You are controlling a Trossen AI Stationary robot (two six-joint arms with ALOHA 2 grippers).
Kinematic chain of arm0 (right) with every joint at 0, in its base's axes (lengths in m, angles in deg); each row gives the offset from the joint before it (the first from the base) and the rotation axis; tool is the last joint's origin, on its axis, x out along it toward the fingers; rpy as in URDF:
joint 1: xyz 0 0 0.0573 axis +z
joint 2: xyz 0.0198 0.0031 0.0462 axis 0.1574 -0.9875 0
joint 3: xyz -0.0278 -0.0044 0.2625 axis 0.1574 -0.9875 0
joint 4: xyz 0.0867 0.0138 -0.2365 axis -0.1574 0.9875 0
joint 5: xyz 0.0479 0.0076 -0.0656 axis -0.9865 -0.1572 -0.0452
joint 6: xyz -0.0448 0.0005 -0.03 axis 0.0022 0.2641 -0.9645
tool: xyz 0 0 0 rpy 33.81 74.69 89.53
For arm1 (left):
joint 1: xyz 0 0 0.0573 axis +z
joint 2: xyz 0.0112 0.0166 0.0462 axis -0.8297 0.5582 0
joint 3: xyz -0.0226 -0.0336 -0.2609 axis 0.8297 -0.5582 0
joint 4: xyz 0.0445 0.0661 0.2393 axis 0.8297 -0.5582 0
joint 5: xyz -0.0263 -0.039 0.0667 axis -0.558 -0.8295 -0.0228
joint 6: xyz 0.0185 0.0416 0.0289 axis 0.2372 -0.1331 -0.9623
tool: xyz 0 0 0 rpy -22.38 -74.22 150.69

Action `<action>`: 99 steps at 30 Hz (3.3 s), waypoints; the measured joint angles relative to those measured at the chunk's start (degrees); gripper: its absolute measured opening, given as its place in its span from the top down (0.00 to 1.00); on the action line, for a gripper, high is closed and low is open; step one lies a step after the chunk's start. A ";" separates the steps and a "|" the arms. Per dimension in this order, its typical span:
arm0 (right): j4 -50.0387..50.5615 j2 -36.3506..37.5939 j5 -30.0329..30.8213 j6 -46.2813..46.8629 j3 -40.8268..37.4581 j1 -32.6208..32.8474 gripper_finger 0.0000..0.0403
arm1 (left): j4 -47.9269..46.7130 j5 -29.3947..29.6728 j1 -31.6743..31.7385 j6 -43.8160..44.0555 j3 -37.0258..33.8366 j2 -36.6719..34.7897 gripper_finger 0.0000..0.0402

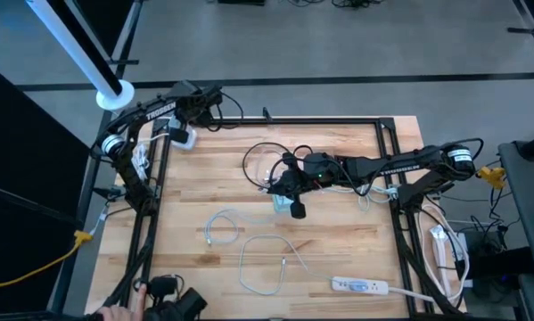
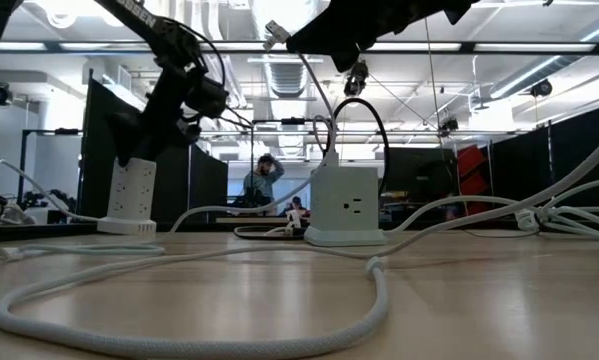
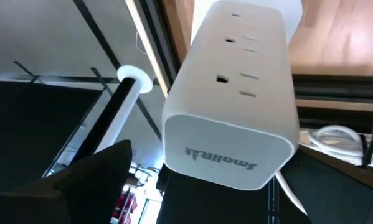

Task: Insert USB
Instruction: Insert the light blue charger cable into the top white outlet extension

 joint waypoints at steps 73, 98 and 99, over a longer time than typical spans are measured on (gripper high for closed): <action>5.63 -22.49 -8.14 14.35 17.65 -5.77 1.00 | 1.06 -30.71 -19.64 25.39 -3.98 -4.54 0.16; 28.85 -44.30 4.10 12.94 45.30 -6.94 1.00 | 8.53 -30.24 -19.83 53.14 -16.07 -24.42 0.20; 30.06 -45.40 4.68 12.79 46.89 -6.94 1.00 | 9.73 -30.25 -19.83 55.63 -17.56 -25.88 0.20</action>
